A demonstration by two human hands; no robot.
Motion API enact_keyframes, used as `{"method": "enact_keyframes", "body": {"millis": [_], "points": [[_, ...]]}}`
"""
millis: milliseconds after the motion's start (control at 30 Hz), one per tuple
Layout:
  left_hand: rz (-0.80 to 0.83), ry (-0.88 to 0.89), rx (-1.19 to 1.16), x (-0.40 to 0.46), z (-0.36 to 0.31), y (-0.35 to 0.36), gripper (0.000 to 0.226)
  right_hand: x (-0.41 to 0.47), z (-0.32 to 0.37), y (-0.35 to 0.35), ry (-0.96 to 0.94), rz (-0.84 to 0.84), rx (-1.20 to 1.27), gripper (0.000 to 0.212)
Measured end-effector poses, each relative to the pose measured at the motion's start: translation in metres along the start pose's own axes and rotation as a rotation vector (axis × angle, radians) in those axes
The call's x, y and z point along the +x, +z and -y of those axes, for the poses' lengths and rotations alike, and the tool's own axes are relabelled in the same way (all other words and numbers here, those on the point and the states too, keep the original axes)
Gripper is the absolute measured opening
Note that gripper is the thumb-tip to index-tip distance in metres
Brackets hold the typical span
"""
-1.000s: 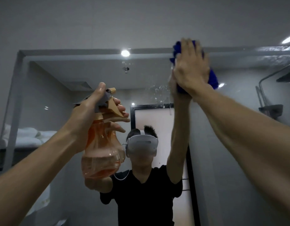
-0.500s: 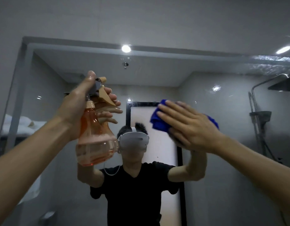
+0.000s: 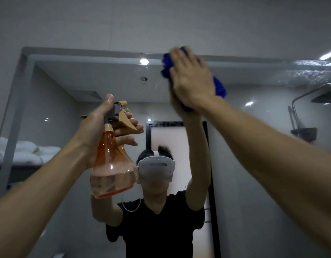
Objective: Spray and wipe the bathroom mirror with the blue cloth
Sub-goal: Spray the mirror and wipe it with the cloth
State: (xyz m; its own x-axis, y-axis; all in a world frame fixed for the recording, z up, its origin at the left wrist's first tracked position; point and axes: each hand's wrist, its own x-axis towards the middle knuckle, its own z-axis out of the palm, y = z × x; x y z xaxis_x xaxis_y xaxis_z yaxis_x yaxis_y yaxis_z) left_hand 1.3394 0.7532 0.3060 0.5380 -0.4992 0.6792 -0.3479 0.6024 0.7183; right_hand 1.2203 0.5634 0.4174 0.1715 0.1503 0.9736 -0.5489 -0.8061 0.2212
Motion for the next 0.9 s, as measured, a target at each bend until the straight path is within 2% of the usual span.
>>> {"method": "enact_keyframes", "body": {"millis": [133, 300, 400, 533, 600, 667, 767, 900], "points": [[0.005, -0.010, -0.013, -0.002, -0.001, 0.003, 0.063, -0.068, 0.040, 0.008, -0.303, 0.034, 0.006, 0.057], [0.010, -0.015, -0.023, -0.004, -0.002, 0.003, 0.063, -0.162, 0.005, 0.008, -0.429, 0.008, 0.048, 0.058], [0.014, -0.025, -0.034, -0.005, -0.003, 0.004, 0.064, -0.156, -0.034, 0.004, -0.320, -0.054, 0.053, 0.054], [0.030, -0.014, -0.042, -0.005, -0.003, 0.004, 0.063, -0.094, -0.077, -0.006, 0.026, -0.070, 0.035, 0.057], [0.024, 0.002, -0.038, -0.004, -0.002, 0.004, 0.062, -0.058, -0.082, -0.007, 0.200, -0.082, 0.069, 0.055], [0.014, 0.005, -0.041, -0.003, 0.000, 0.005, 0.062, -0.022, -0.074, -0.009, 0.295, -0.092, 0.077, 0.055], [0.009, 0.013, -0.039, -0.002, 0.002, 0.006, 0.063, 0.015, -0.046, -0.007, 0.278, -0.075, 0.084, 0.055], [-0.003, 0.005, -0.055, -0.003, 0.003, 0.006, 0.062, -0.008, 0.021, 0.002, 0.012, 0.017, 0.065, 0.057]]}}
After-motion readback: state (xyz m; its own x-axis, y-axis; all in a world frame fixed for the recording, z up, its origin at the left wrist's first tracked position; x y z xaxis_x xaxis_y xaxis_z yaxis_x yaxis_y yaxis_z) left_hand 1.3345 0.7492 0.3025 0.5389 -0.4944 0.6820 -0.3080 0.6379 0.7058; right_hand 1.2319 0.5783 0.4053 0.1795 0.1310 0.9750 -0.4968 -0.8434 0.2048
